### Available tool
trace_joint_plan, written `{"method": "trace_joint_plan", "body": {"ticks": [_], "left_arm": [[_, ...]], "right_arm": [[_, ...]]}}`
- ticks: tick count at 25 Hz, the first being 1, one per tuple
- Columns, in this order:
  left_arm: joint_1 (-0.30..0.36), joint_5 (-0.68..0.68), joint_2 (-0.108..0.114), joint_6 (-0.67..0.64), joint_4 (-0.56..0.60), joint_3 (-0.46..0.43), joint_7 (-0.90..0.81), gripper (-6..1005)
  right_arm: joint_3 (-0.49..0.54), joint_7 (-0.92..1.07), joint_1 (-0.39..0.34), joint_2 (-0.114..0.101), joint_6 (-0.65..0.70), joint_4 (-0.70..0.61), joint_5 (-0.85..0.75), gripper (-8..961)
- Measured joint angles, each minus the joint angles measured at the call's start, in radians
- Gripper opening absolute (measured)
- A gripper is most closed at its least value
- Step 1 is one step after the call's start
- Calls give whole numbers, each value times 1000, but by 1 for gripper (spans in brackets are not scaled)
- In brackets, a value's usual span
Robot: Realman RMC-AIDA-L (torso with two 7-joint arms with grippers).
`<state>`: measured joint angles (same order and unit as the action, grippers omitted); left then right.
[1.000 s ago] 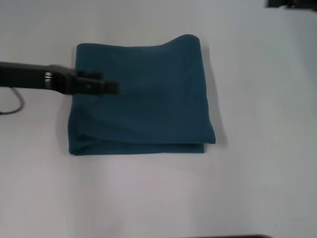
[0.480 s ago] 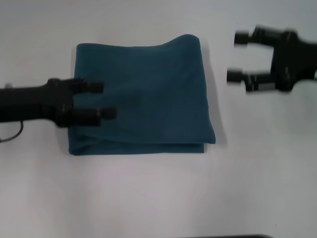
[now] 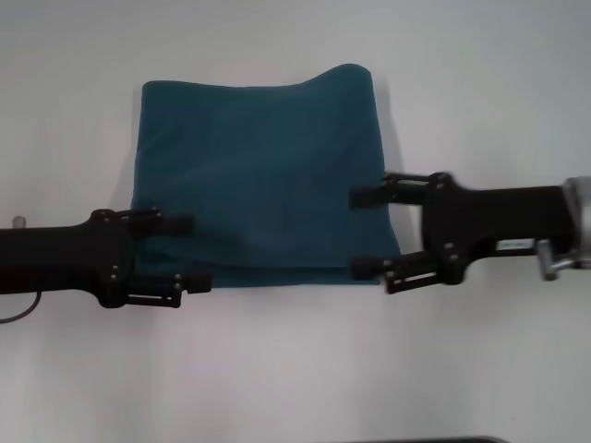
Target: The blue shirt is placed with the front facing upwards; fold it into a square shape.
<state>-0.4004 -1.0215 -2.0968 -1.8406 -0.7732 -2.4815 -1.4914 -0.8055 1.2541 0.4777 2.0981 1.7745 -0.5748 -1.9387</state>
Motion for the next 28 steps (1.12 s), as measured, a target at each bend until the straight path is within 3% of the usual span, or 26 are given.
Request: {"method": "trace_joint_plan", "body": {"ticks": [4, 9, 13, 28], "left_arm": [[14, 16, 10, 28, -7, -18, -2, 933], [16, 16, 43, 15, -21, -11, -14, 932], [7, 17, 56, -13, -25, -7, -22, 932], [-5, 40, 49, -23, -30, 0, -24, 932]], "right_arm": [[-50, 1, 32, -3, -50, 69, -5, 945], [-54, 17, 25, -6, -56, 71, -3, 945], [-52, 39, 21, -8, -63, 60, -6, 945], [-51, 33, 12, -10, -66, 59, -4, 945]]}}
